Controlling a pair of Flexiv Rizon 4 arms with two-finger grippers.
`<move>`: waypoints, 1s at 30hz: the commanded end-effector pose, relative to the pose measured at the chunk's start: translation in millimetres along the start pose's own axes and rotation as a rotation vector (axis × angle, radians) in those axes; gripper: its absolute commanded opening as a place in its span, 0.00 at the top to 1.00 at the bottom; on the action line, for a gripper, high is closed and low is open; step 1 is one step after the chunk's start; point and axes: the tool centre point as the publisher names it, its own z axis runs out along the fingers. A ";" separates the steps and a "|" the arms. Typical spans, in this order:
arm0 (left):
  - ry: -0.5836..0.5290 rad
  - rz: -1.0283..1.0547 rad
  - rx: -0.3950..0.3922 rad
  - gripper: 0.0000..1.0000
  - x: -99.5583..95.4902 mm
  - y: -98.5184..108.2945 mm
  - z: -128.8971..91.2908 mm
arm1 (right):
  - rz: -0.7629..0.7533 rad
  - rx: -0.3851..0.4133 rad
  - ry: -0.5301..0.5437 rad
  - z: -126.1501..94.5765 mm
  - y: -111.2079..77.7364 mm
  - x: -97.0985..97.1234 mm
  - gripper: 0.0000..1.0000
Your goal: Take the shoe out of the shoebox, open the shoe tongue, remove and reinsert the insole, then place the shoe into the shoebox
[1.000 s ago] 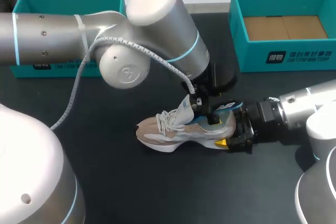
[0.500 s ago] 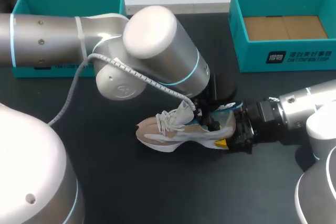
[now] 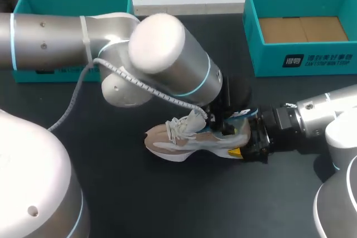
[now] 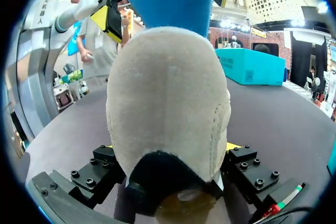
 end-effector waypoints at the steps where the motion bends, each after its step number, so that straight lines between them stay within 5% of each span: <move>1: -0.109 0.005 0.036 0.00 9.4 3.3 2.3 | 0.000 0.001 0.000 2.5 -3.9 -0.4 1.00; 14: -0.200 -0.019 0.011 0.01 5.3 -2.0 2.8 | 0.000 0.001 0.000 2.5 -3.9 -0.4 1.00; 16: -0.215 -0.027 0.009 0.09 5.0 -2.3 2.0 | 0.000 0.001 0.000 2.5 -3.9 -0.4 1.00; 17: -0.221 -0.026 0.015 0.24 4.8 -2.3 2.0 | 0.000 0.001 0.000 2.5 -3.9 -0.4 1.00; 20: -0.244 -0.014 0.011 0.36 4.7 -0.2 5.1 | 0.000 0.001 0.000 2.5 -3.9 -0.4 1.00; 22: -0.252 -0.014 0.002 0.53 4.4 1.5 6.6 | 0.000 0.001 0.000 2.5 -3.9 -0.4 1.00; 30: -0.251 -0.020 -0.001 0.55 5.5 6.2 8.8 | 0.000 0.001 0.000 2.5 -3.9 -0.4 1.00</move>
